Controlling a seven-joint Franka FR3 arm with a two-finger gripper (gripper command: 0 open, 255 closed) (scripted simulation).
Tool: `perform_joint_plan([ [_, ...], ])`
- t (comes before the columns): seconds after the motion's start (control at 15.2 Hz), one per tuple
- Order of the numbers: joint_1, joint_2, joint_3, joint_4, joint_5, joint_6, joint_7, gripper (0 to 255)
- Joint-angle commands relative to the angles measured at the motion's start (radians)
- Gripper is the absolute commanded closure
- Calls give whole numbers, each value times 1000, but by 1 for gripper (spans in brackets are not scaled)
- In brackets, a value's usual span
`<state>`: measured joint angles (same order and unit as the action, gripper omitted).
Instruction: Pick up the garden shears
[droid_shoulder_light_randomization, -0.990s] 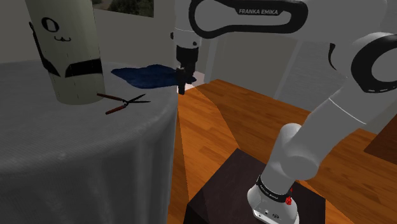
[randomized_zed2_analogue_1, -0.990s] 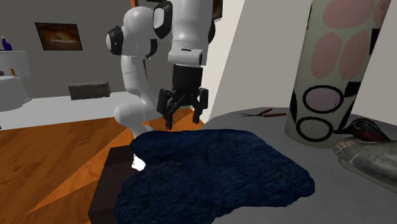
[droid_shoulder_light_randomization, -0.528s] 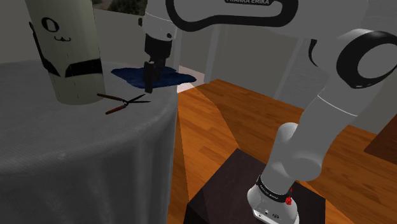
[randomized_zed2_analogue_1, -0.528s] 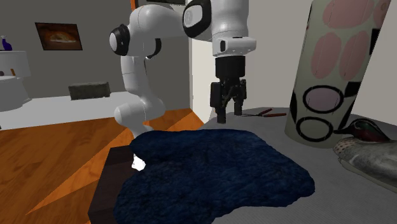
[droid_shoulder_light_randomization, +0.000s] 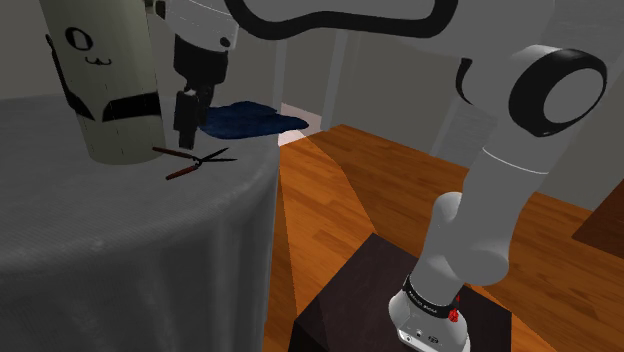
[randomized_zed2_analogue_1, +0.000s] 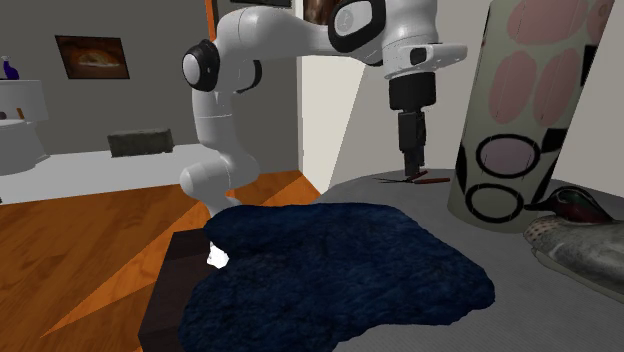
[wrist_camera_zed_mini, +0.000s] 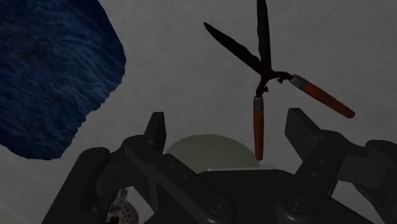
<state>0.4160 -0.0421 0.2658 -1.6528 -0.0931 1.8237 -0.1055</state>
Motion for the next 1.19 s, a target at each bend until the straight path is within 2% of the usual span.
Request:
perform_joint_plan([
  [0.0, 22, 45, 24, 66, -22, -5, -7, 0],
  [0.07, 32, 62, 34, 90, -32, -6, -11, 0],
  [0.53, 29, 43, 31, -27, -29, 93, -4, 0],
  [0.73, 29, 42, 31, -36, -28, 101, -4, 0],
  [0.79, 29, 40, 31, -38, -28, 101, -4, 255],
  [1.12, 29, 41, 31, -38, -28, 102, -3, 255],
])
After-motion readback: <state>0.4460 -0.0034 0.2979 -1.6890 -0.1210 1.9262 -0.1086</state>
